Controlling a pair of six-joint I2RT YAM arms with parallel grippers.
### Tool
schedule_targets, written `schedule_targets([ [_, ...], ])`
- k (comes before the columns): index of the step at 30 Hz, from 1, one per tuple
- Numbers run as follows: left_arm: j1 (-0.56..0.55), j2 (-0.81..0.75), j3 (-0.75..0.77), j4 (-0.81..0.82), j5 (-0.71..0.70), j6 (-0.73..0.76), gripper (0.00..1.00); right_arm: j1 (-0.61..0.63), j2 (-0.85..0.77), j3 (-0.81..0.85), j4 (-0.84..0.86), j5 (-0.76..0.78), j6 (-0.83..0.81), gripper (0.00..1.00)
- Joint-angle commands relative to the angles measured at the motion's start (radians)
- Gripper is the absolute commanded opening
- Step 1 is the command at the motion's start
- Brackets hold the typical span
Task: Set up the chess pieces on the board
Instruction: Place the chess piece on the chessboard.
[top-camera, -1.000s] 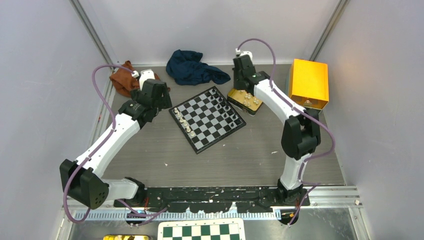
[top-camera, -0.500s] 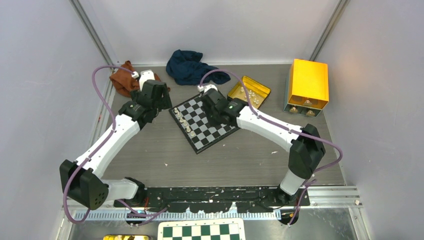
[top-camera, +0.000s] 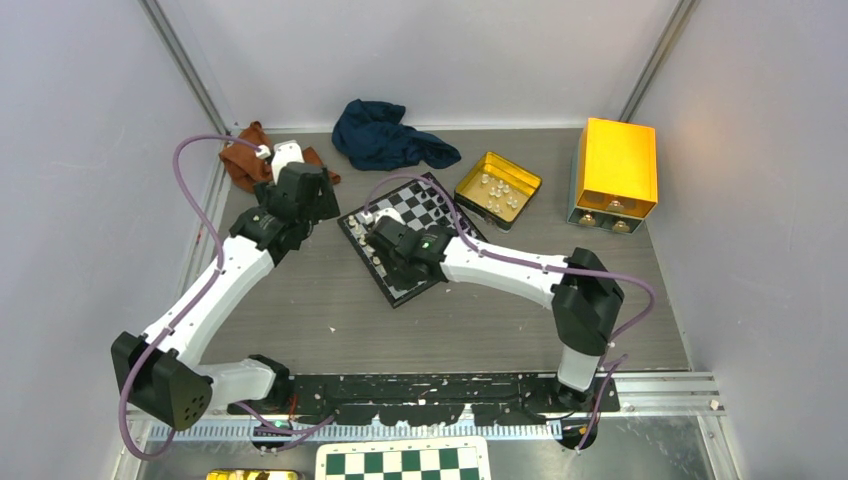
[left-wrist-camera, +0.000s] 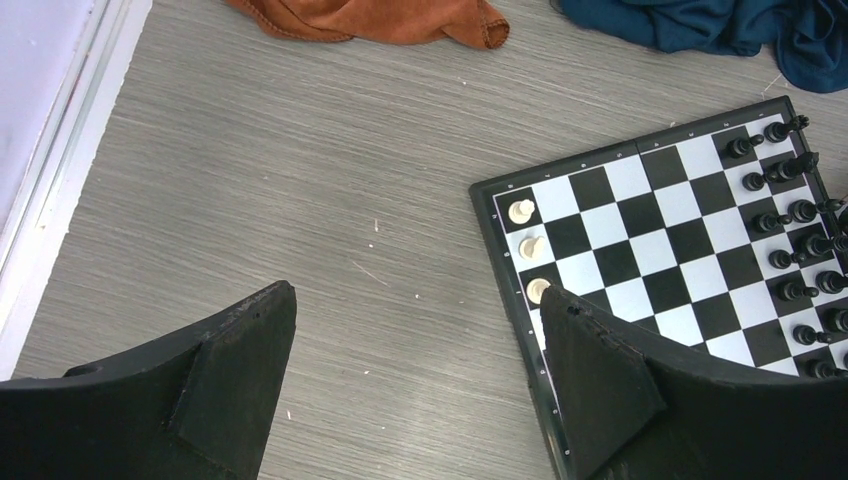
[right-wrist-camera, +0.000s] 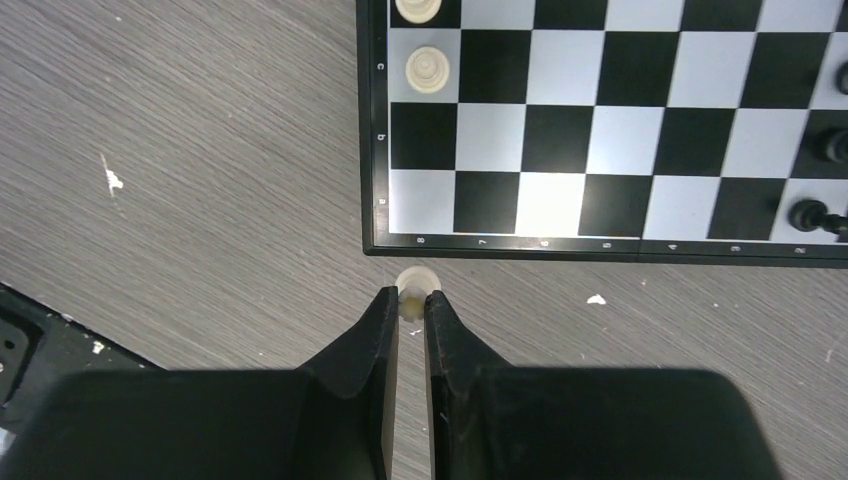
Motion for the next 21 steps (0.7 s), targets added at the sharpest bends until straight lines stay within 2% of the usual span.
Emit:
schedule_targets([
  [1,0.004,-0.042,-0.002,0.034,-0.04,0.013,0.92,0.025,0.032,0.026,0.056,0.003,0.012,0.01],
  [10,0.004,-0.053,-0.013,0.038,-0.037,0.018,0.92,0.05,0.064,-0.048,0.203,0.027,-0.005,0.01],
  [21,0.004,-0.054,-0.017,0.046,-0.039,0.025,0.92,0.05,0.072,-0.118,0.287,0.075,-0.034,0.01],
])
